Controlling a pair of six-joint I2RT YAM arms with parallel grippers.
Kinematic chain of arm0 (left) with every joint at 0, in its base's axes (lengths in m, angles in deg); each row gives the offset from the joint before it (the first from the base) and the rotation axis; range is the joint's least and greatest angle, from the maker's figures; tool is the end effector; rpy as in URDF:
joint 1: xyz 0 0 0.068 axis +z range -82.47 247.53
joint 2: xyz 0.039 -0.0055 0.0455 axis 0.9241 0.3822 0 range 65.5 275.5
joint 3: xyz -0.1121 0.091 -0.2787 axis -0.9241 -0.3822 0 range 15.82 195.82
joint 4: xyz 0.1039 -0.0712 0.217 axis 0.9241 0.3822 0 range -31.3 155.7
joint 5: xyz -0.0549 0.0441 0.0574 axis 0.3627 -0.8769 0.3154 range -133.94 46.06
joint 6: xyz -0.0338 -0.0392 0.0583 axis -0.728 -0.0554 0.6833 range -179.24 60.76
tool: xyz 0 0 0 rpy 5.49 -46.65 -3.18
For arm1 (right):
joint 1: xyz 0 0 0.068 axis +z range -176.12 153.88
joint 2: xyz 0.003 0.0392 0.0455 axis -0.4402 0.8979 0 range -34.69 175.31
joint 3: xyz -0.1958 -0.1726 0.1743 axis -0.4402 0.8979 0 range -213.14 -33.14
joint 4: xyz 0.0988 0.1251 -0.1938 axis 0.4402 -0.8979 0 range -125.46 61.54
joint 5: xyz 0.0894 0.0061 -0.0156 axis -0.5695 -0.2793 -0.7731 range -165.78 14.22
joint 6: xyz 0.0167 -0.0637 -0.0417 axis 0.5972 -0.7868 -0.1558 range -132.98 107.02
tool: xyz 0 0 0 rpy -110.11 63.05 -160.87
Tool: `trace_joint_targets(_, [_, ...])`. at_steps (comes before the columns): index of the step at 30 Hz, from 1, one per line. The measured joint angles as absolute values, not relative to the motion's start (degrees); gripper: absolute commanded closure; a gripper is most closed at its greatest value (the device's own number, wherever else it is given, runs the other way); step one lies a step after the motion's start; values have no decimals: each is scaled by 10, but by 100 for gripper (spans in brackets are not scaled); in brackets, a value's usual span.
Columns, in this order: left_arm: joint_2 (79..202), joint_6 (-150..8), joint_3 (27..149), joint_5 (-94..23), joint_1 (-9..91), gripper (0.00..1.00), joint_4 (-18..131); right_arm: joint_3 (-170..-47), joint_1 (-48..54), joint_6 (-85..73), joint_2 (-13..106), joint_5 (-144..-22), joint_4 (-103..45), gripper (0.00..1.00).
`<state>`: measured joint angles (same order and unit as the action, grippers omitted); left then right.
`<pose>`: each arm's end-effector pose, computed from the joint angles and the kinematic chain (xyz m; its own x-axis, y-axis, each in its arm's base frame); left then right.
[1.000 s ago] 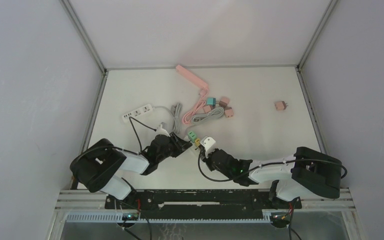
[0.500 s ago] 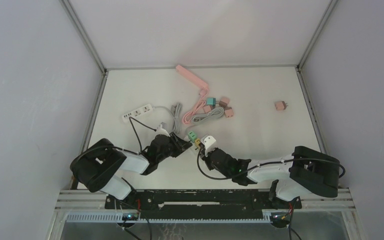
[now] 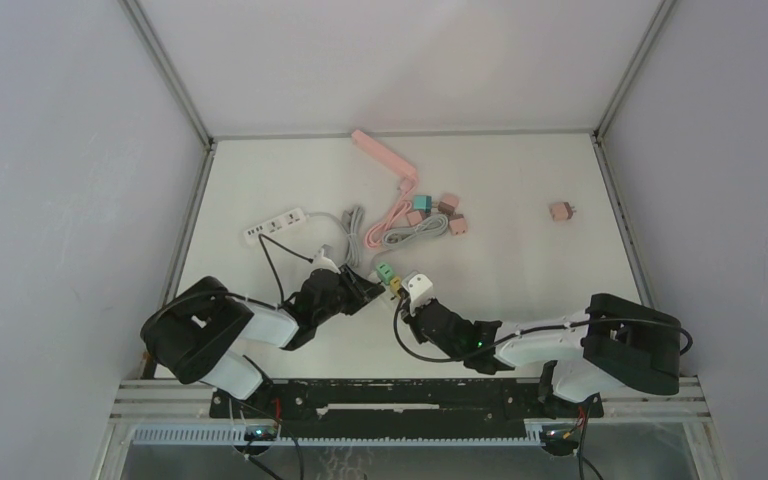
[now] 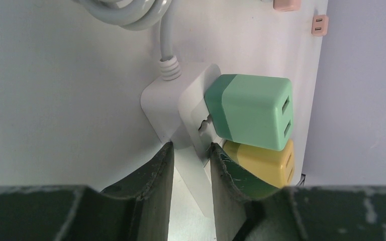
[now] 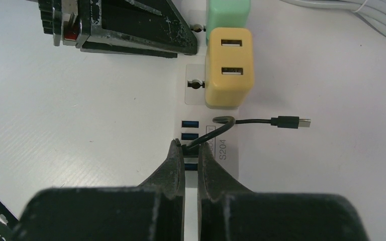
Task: Insert the plug
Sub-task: Insert the plug into the socket.
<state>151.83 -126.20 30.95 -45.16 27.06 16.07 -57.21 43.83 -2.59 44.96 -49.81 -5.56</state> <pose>0.1956 -0.1649 0.1500 -0.7264 -0.5895 -0.3532 -0.0863 0.5881 -0.8042 0.1163 0.2336 0.1836 -0.3115 -0.3810 -0.8705 -0.6731 0.7351 -0.0809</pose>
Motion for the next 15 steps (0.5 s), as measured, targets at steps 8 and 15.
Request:
trace_joint_targets(8, [1519,-1264,310,-450,271,64,160,-576,442,-13,449,-489,-65,100])
trace_joint_targets(15, [1519,-1265,310,-450,271,64,160,-592,451,24,459,-455,-95,100])
